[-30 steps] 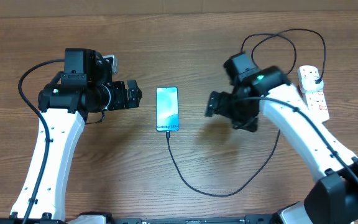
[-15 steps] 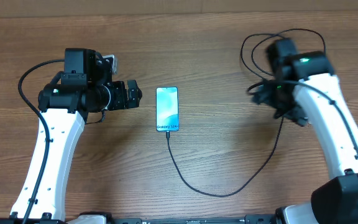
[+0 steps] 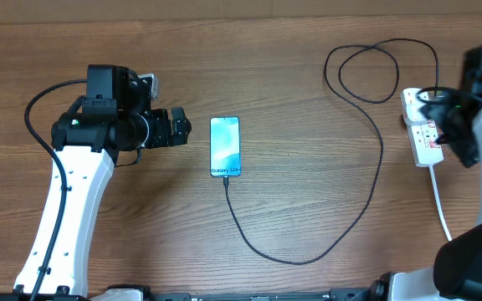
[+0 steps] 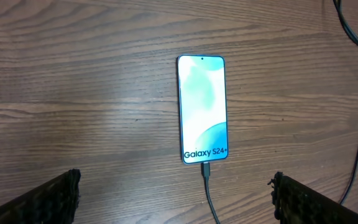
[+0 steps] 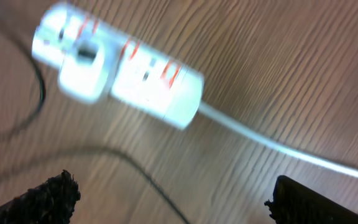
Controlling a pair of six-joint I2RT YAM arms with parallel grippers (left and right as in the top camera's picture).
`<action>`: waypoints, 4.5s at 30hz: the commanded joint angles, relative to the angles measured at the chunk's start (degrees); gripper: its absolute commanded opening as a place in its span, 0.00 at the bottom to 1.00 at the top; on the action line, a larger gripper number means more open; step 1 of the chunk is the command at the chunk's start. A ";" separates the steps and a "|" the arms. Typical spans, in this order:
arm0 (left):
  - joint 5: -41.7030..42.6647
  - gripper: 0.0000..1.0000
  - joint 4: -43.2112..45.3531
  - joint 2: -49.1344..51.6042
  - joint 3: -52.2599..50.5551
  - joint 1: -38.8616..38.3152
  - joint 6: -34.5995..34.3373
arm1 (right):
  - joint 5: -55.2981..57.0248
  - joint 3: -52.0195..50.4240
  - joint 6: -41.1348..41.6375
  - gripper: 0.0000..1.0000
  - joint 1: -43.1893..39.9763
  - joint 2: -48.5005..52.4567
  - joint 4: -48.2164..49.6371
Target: Plug charger to phone and switch on socket
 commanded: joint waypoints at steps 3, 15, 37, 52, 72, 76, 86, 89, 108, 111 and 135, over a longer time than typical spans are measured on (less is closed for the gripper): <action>-0.42 1.00 0.13 -0.39 0.02 0.15 -0.17 | -0.24 1.03 0.24 1.00 -5.86 2.43 3.15; -0.42 0.99 0.13 -0.39 0.02 0.15 -0.17 | -0.24 1.03 0.02 1.00 -7.02 14.62 12.15; -0.42 1.00 0.13 -0.39 0.02 0.15 -0.17 | -2.64 1.03 -0.44 1.00 -7.02 24.81 19.56; -0.42 0.99 0.13 -0.39 0.02 0.15 -0.17 | -6.56 0.94 -6.67 1.00 -6.95 24.83 21.27; -0.42 1.00 0.13 -0.39 0.02 0.15 -0.17 | -14.53 -1.99 -12.55 1.00 -6.91 24.87 21.40; -0.42 0.99 0.13 -0.39 0.02 0.15 -0.17 | -14.51 -1.99 -12.50 1.00 -6.91 24.87 20.02; -0.42 0.99 0.13 -0.39 0.02 0.11 -0.17 | -14.51 -1.99 -12.50 1.00 -6.91 24.87 18.43; -0.42 1.00 0.13 -0.39 0.02 0.11 -0.17 | -14.49 -1.99 -12.50 1.00 -6.91 24.87 18.43; -0.57 1.00 0.13 -0.39 0.02 0.26 -0.17 | -10.56 6.82 -20.83 1.00 -6.47 18.34 6.97; -0.57 0.99 0.13 -0.39 0.02 0.26 -0.17 | -10.58 6.78 -20.83 1.00 -6.47 18.47 7.30; -0.57 1.00 0.13 -0.39 0.02 0.26 -0.17 | -10.58 6.78 -20.83 1.00 -6.47 18.47 10.95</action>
